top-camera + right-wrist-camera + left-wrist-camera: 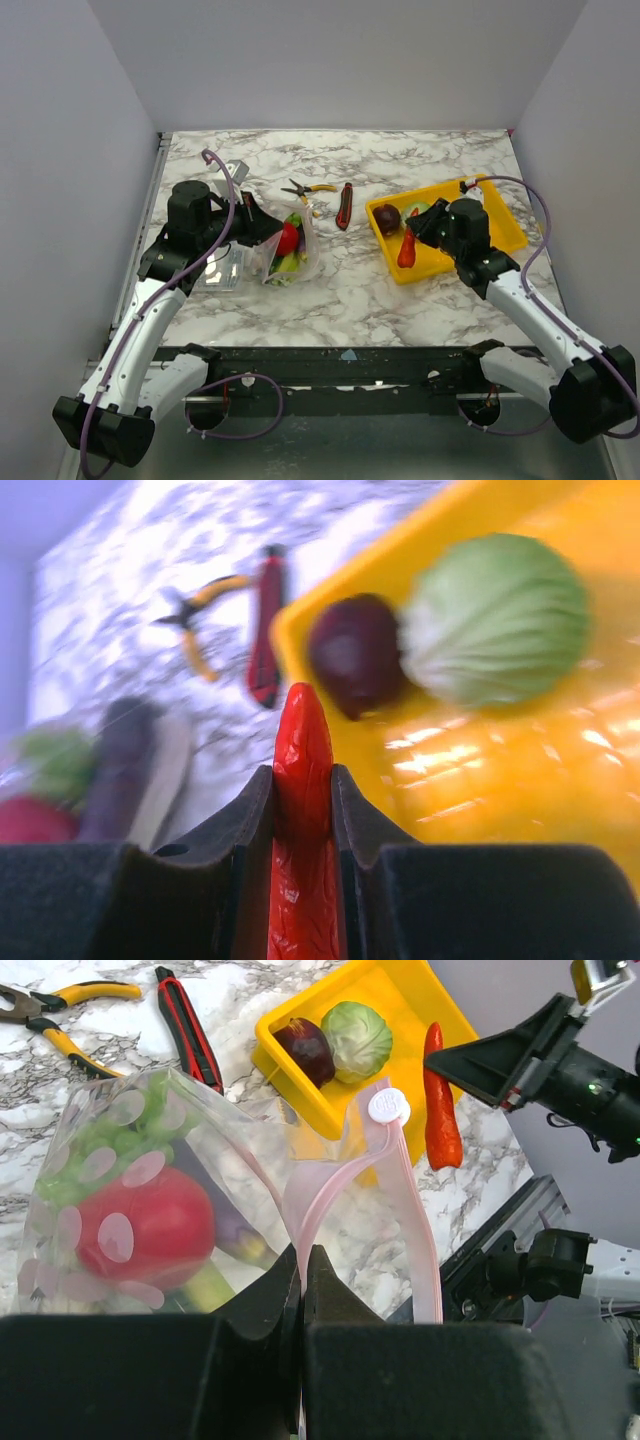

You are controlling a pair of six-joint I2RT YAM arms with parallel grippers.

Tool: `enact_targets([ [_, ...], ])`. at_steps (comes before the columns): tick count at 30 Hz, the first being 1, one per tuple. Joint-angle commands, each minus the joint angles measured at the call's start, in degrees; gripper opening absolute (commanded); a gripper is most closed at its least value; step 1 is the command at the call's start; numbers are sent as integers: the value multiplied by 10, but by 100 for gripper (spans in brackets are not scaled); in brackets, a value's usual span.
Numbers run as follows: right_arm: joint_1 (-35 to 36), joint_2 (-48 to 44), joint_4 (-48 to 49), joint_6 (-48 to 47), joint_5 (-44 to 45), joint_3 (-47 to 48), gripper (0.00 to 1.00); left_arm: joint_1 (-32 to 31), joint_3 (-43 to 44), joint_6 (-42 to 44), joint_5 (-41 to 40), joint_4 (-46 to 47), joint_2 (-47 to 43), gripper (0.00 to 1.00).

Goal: Place the food in the zip-top bag and seal the zipper

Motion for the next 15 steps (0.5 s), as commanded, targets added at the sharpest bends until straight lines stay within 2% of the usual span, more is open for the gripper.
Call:
enact_targets([
  [1, 1, -61, 188, -89, -254, -23, 0, 1, -3, -3, 22, 27, -3, 0],
  [4, 8, -82, 247, -78, -348, -18, 0, 1, -3, -3, 21, 27, -4, 0],
  [8, 52, -94, 288, -60, -397, 3, 0, 2, -3, -3, 21, 28, -4, 0],
  [10, 91, -92, 310, -45, -388, 11, 0, 3, -3, -4, 23, 28, -3, 0],
  [15, 220, -54, 343, -43, -273, 37, 0, 5, -4, -6, 25, 29, -1, 0],
])
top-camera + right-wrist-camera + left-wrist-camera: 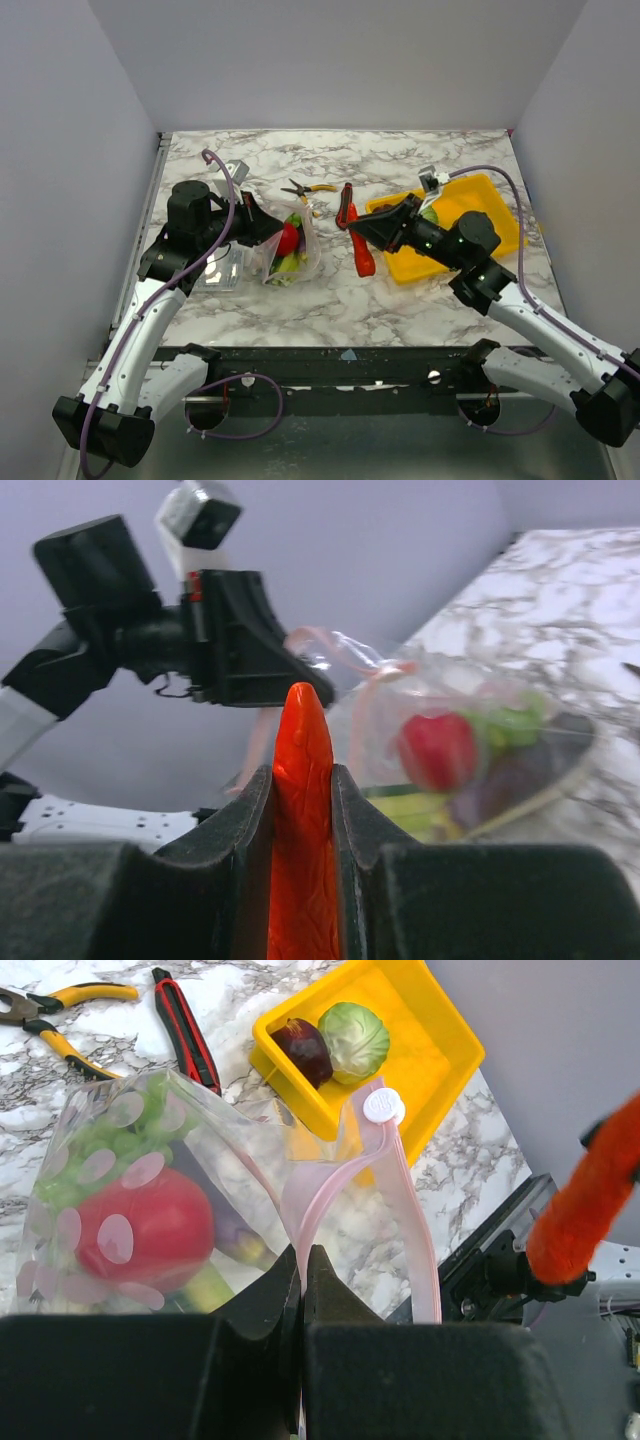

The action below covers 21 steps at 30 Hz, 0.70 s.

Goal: Place the food in the zip-top bag and seal the zipper

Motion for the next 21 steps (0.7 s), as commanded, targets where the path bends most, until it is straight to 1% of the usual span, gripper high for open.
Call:
enact_targets([
  [1, 104, 34, 72, 3, 86, 33, 0, 4, -3, -4, 23, 26, 0, 0],
  [3, 154, 50, 108, 4, 167, 39, 0, 4, -2, -5, 25, 26, 2, 0],
  [6, 209, 93, 143, -30, 248, 65, 0, 5, -3, -5, 24, 27, 1, 0],
  [8, 246, 122, 153, -82, 292, 95, 0, 5, -4, -4, 22, 26, 2, 0],
  [11, 297, 163, 197, -176, 344, 114, 0, 5, -3, -4, 23, 26, 2, 0],
  [13, 310, 185, 227, -230, 354, 118, 0, 5, -4, -4, 23, 26, 0, 0],
  [17, 311, 220, 315, -311, 346, 98, 0, 5, -4, -4, 24, 26, -1, 0],
  [21, 311, 261, 376, -389, 366, 84, 2, 5, -3, -2, 22, 25, -2, 0],
])
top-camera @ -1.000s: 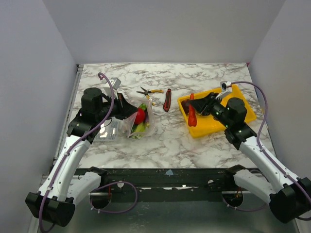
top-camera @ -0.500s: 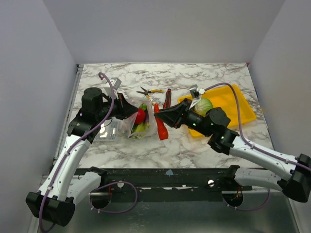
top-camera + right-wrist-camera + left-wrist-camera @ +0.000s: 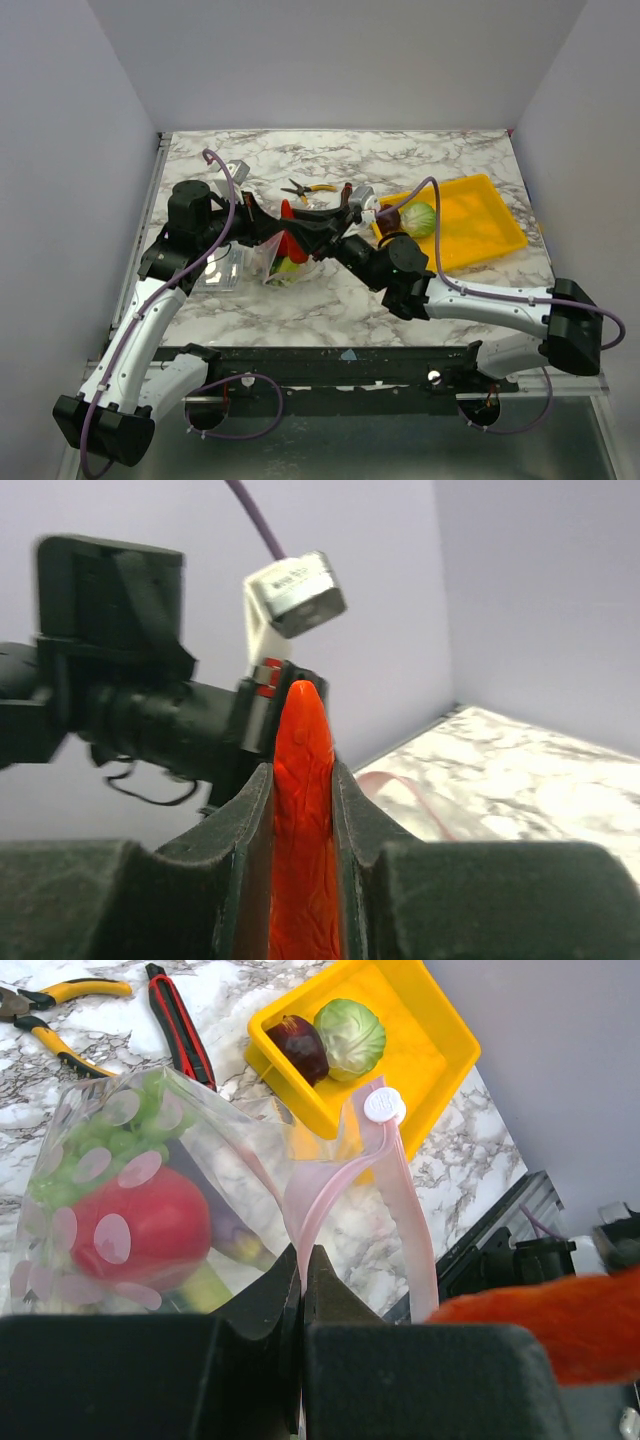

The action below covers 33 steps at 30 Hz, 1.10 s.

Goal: Place the food in the zip-top bag and seal the zipper

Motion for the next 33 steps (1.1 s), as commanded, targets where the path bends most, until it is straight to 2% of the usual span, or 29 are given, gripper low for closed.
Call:
enact_targets([
  [1, 0, 41, 113, -131, 39, -19, 4, 5, -3, -2, 15, 25, -5, 0],
  [4, 0, 72, 137, -164, 61, -16, 8, 5, -3, -1, 14, 25, -3, 0],
  [5, 0, 82, 148, -174, 73, -17, 13, 5, -3, -1, 14, 25, -2, 0],
  [9, 1, 82, 129, -171, 72, -21, 68, 6, -3, -1, 15, 24, 0, 0],
  [11, 0, 64, 91, -148, 80, -20, 76, 7, -2, 0, 14, 23, 1, 0],
  [15, 0, 17, -31, -105, 90, -5, 77, 10, -1, -1, 19, 23, 6, 0],
  [18, -1, -10, -132, -58, 130, 18, 80, 11, -1, -1, 17, 23, 6, 0],
  [23, -4, -6, -388, 19, 190, 107, 78, 12, 3, 3, 8, 18, 3, 0],
  [26, -8, -6, -497, 82, 185, 138, 76, 12, 7, 6, 1, 12, 5, 0],
  [30, -8, -20, -576, 142, 156, 153, 64, 11, 13, 7, -10, 2, 11, 0],
  [33, -7, -40, -576, 167, 133, 134, 63, 11, 16, 6, -11, -9, 14, 0],
])
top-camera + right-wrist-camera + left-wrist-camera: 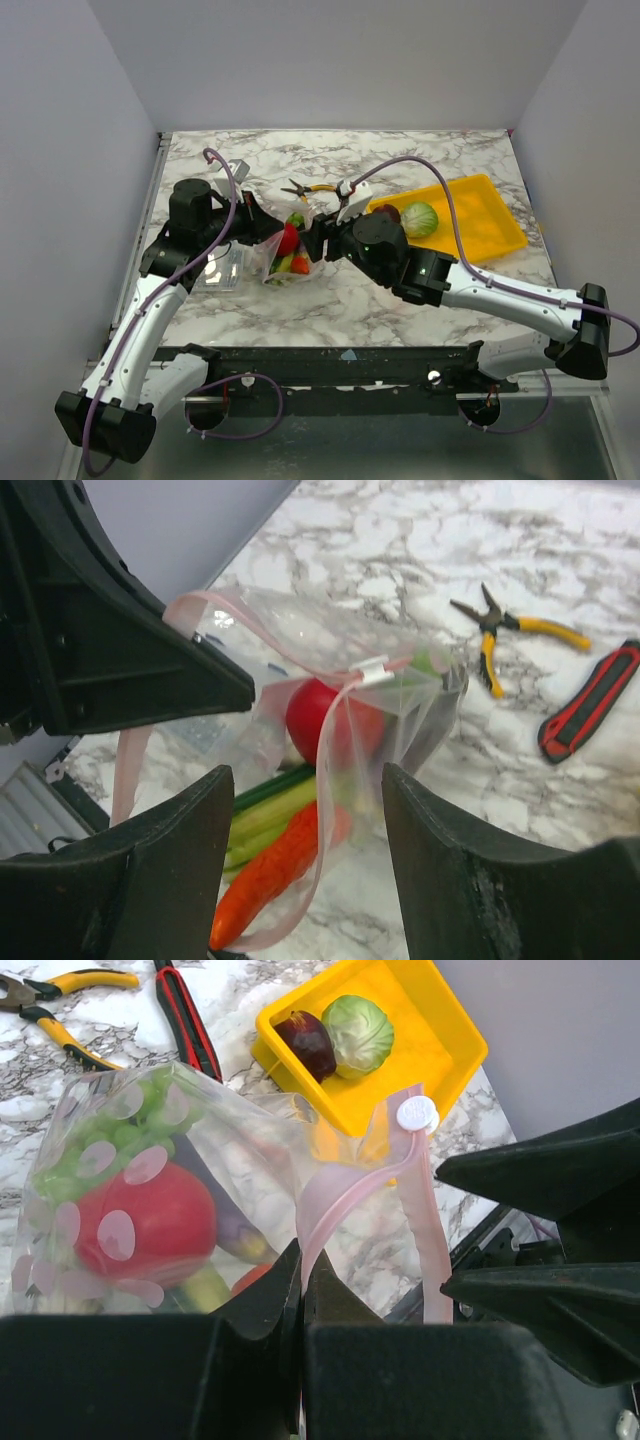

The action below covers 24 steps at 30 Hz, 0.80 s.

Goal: Place the food in the zip-top bag and seal the zipper

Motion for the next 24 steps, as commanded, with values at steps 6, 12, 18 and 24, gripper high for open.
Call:
enact_targets([
  [6, -1, -17, -67, 96, -38, -17, 59, 4, 20, 10, -17, -40, 0, 0],
  [12, -1, 43, -86, 110, -26, 22, 42, 4, 34, 8, 0, -76, -2, 0],
  [18, -1, 66, -174, 147, -26, 94, 8, 4, 73, 18, 0, -124, -8, 0],
  [24, -1, 57, -271, 194, -59, 205, 1, 4, 162, 35, -25, -198, -21, 0],
])
